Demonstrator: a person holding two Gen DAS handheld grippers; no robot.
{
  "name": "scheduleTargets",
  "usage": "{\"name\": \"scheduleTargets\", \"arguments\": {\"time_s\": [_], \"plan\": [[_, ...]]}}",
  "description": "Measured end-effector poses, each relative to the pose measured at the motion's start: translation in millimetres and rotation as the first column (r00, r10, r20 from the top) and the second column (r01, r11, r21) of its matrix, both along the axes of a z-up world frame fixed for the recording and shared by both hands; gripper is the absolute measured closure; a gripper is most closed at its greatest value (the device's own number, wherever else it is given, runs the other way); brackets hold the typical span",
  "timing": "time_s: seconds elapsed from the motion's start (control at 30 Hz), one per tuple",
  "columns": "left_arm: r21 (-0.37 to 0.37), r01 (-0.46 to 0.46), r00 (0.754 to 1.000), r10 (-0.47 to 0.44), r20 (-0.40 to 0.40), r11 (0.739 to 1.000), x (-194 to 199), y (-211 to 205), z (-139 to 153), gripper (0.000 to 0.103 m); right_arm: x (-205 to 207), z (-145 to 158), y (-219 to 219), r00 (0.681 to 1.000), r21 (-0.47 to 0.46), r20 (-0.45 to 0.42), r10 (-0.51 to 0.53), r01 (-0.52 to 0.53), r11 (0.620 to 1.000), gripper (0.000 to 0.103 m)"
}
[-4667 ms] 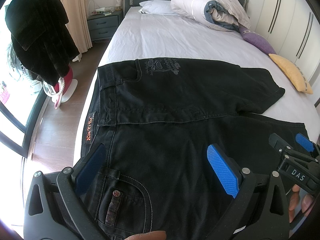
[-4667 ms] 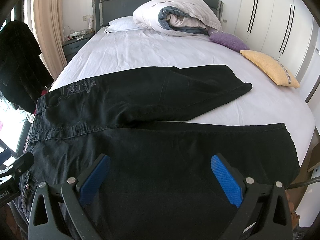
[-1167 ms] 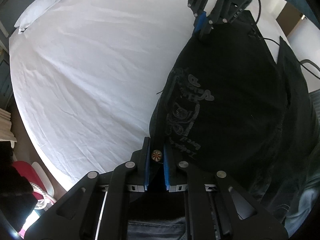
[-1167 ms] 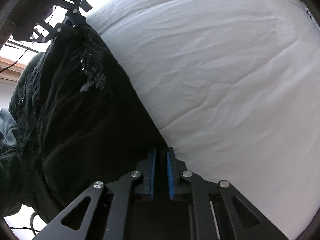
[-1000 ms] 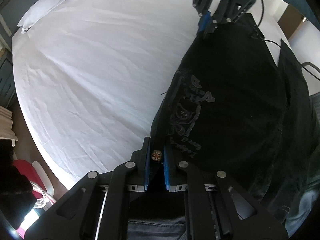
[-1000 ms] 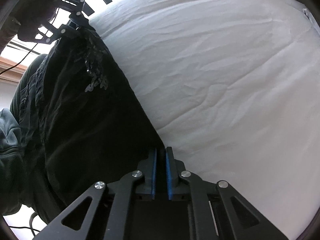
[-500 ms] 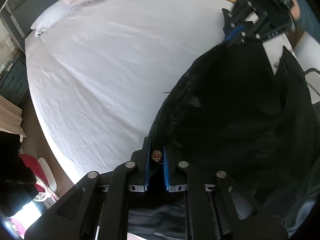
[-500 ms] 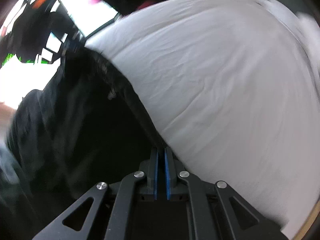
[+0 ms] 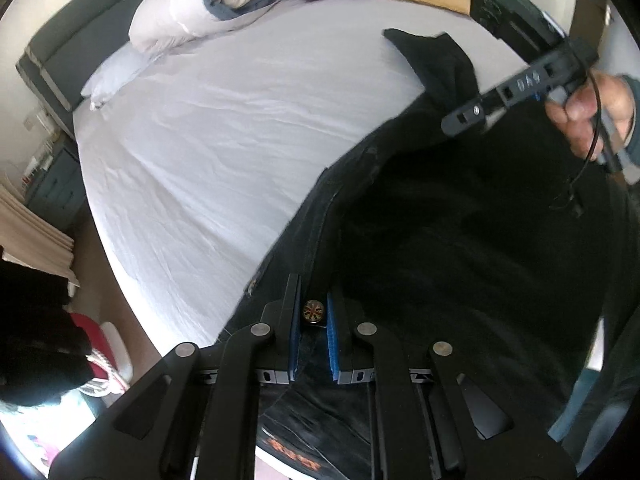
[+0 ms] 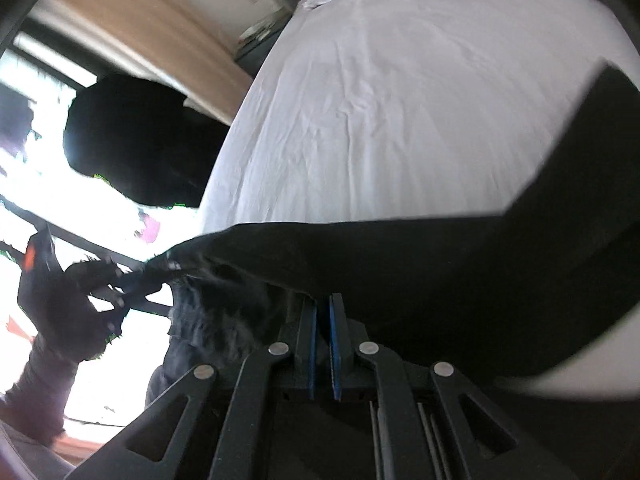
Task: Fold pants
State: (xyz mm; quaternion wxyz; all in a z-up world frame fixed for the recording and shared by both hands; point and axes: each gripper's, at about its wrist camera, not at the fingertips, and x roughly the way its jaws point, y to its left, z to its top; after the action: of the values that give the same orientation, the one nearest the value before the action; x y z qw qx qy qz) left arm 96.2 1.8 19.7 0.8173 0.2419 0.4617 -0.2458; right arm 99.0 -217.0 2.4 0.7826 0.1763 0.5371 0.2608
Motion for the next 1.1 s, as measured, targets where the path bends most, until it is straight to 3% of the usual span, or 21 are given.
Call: {"name": "scheduleTargets", "arguments": {"time_s": [0.23, 0.4, 0.6, 0.7, 0.97, 1.1], "plan": [[0.038, 0.078, 0.997, -0.078, 0.002, 0.996, -82, -46, -13, 0.093, -40, -11, -17, 0.999, 0.045, -0.033, -0.034, 0.035, 0.998, 0.096], [0.05, 0.121, 0.992, -0.119, -0.038, 0.991, -130, -67, -32, 0.093, -59, -11, -31, 0.997, 0.047, -0.064, -0.041, 0.044, 0.998, 0.096], [0.042, 0.132, 0.989, -0.129, -0.07, 0.99, -159, -61, -32, 0.093, -90, -2, -36, 1.0, -0.073, -0.007, 0.012, -0.012, 0.997, 0.096], [0.074, 0.163, 0.984, -0.158, -0.078, 0.984, -174, -70, -33, 0.093, -110, -5, -26, 0.998, -0.15, 0.019, 0.063, -0.059, 0.987, 0.096], [0.079, 0.22, 0.972, -0.212, -0.102, 0.972, -196, -87, -32, 0.093, -123, -20, -25, 0.999, -0.118, -0.032, 0.034, -0.037, 0.992, 0.096], [0.09, 0.24, 0.968, -0.232, -0.094, 0.966, -206, -90, -31, 0.093, -128, -14, -10, 0.996, -0.243, 0.02, 0.087, -0.08, 0.967, 0.096]]}}
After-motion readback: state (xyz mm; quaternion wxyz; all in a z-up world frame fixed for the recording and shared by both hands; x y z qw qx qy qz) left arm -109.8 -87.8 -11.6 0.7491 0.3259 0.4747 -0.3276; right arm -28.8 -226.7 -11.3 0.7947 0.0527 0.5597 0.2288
